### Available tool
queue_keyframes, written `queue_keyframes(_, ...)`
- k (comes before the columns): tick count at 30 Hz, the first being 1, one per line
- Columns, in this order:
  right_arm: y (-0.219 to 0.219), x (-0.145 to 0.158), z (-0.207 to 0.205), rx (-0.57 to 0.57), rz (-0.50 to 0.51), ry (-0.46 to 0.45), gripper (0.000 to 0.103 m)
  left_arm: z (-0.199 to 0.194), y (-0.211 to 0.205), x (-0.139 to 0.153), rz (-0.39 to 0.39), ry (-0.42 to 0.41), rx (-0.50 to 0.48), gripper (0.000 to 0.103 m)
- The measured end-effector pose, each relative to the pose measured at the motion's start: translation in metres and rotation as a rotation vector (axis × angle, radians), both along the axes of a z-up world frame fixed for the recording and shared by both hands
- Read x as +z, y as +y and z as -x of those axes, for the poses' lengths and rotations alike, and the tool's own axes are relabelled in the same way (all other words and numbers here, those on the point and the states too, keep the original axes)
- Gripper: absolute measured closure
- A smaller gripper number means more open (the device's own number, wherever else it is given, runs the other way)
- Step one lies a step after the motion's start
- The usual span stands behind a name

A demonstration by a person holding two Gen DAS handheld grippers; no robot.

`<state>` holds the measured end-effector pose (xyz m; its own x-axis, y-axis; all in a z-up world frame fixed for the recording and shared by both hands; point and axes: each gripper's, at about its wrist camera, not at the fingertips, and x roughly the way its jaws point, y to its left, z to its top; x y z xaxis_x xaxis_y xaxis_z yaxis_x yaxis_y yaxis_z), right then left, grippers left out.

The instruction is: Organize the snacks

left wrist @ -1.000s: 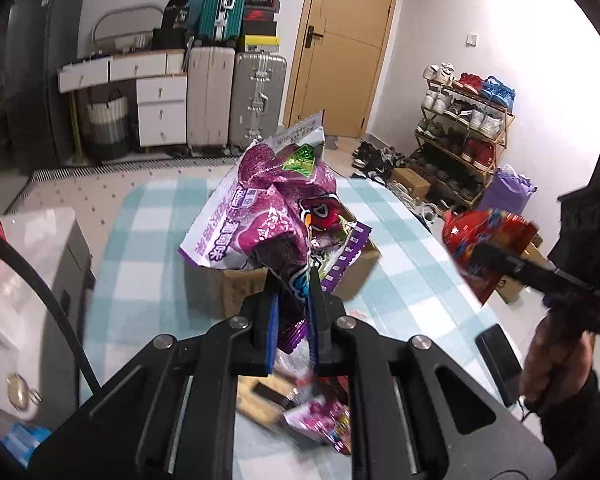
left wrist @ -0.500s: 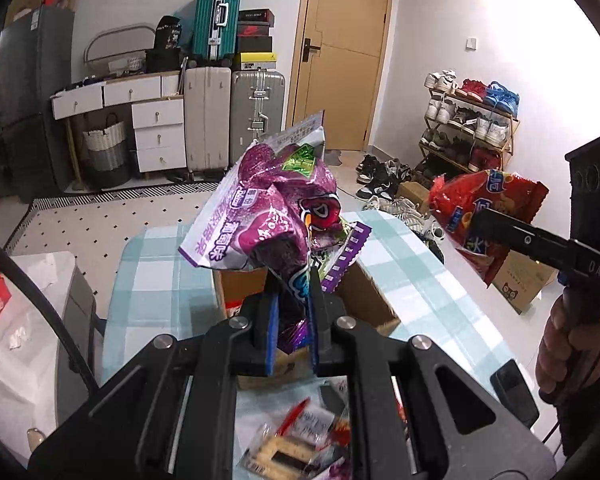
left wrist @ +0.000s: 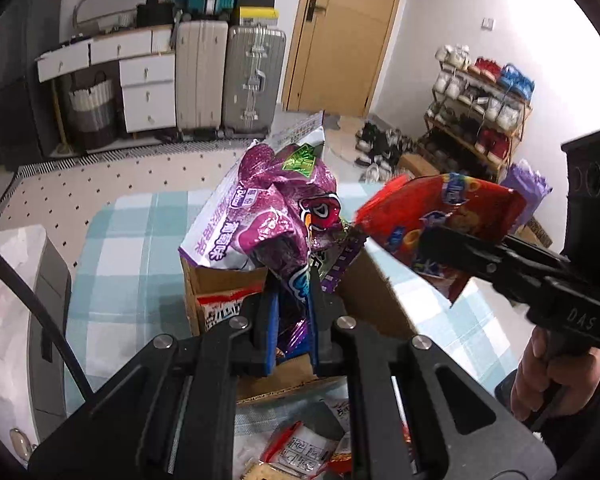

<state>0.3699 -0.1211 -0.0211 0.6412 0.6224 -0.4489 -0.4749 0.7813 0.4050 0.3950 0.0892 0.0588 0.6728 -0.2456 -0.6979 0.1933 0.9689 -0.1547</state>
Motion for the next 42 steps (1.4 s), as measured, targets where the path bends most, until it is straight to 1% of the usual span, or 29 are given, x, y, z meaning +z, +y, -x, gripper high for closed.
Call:
queue_keyframes(1,0.003,-0.007,-0.006,0.004,0.014,0.018,0.066,0.001,-0.004,-0.010,-0.005,0.011,-0.003,0.094)
queue_keyframes(3,0.007,-0.019,-0.015,0.006,0.040,0.045,0.066,-0.010,-0.011,-0.025,-0.019,0.044,-0.010,0.094)
queue_keyframes(5,0.008,-0.029,-0.024,0.004,0.042,0.073,0.066,-0.018,-0.016,-0.039,-0.028,0.067,-0.017,0.094)
queue_keyframes(10,0.009,-0.050,-0.035,0.003,0.058,0.111,0.066,-0.040,-0.024,-0.071,-0.030,0.128,-0.030,0.094)
queue_keyframes(15,0.012,-0.068,-0.042,0.012,0.090,0.139,0.066,-0.055,-0.033,-0.093,-0.085,0.147,-0.038,0.094)
queue_keyframes(20,0.014,-0.083,-0.050,0.012,0.066,0.180,0.066,-0.067,-0.041,-0.113,-0.114,0.176,-0.055,0.094)
queue_keyframes(24,0.018,-0.092,-0.052,0.022,0.076,0.202,0.065,-0.070,-0.055,-0.123,-0.149,0.175,-0.086,0.094)
queue_keyframes(25,0.019,-0.093,-0.052,0.019,0.083,0.204,0.065,-0.074,-0.058,-0.126,-0.156,0.186,-0.085,0.094)
queue_keyframes(27,0.020,-0.096,-0.053,0.015,0.096,0.204,0.065,-0.078,-0.062,-0.130,-0.141,0.191,-0.086,0.094)
queue_keyframes(31,0.020,-0.101,-0.055,0.010,0.096,0.216,0.065,-0.086,-0.067,-0.134,-0.146,0.191,-0.083,0.094)
queue_keyframes(34,0.021,-0.102,-0.055,0.005,0.108,0.223,0.064,-0.083,-0.067,-0.136,-0.153,0.185,-0.069,0.094)
queue_keyframes(35,0.021,-0.103,-0.056,0.007,0.113,0.227,0.062,-0.080,-0.064,-0.136,-0.154,0.184,-0.067,0.094)
queue_keyframes(36,0.022,-0.103,-0.055,0.009,0.116,0.227,0.055,-0.079,-0.065,-0.135,-0.154,0.179,-0.063,0.094)
queue_keyframes(38,0.022,-0.099,-0.051,-0.008,0.138,0.191,0.051,-0.071,-0.059,-0.132,-0.161,0.174,-0.056,0.094)
queue_keyframes(42,0.021,-0.087,-0.043,-0.013,0.157,0.143,0.050,-0.053,-0.052,-0.125,-0.168,0.163,-0.035,0.094)
